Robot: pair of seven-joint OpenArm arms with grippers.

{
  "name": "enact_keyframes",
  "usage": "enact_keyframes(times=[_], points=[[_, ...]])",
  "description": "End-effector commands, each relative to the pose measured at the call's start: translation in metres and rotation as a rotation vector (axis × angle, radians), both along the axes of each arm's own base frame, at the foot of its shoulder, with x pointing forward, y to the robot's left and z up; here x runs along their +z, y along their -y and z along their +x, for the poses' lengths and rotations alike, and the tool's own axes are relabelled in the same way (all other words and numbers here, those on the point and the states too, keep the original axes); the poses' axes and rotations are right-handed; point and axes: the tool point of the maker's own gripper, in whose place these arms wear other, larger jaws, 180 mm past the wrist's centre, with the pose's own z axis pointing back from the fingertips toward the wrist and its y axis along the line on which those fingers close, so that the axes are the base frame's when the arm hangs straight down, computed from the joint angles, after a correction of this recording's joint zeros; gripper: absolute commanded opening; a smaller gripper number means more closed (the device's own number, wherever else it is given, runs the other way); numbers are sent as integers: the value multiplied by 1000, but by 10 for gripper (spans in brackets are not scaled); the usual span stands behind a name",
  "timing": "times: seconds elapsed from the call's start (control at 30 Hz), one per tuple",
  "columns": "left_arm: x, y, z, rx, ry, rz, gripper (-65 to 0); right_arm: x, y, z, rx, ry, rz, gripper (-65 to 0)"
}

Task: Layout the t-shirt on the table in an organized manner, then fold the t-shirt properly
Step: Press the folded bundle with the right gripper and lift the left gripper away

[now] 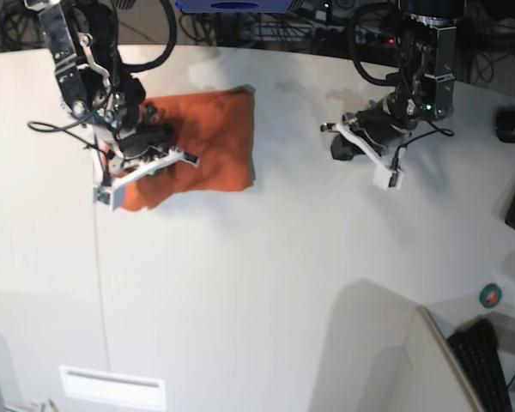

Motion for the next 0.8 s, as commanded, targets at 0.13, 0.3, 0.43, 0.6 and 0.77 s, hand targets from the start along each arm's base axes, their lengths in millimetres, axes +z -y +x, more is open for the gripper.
enact_keyframes(times=[0.13, 0.3, 0.43, 0.6, 0.77], points=[[9, -5, 8, -1, 37, 1, -650, 3, -1, 11, -20, 29, 2, -650], [10, -7, 6, -3, 38, 6, -650, 2, -4, 14, -18, 28, 6, -650], [13, -14, 4, -14, 45, 27, -650, 4, -7, 18, -25, 47, 14, -650], [14, -24, 2, 15, 46, 35, -650, 5, -5, 20, -33, 64, 8, -650], [15, -41, -2, 63, 44, 47, -650, 4, -8, 19, -30, 63, 11, -650]])
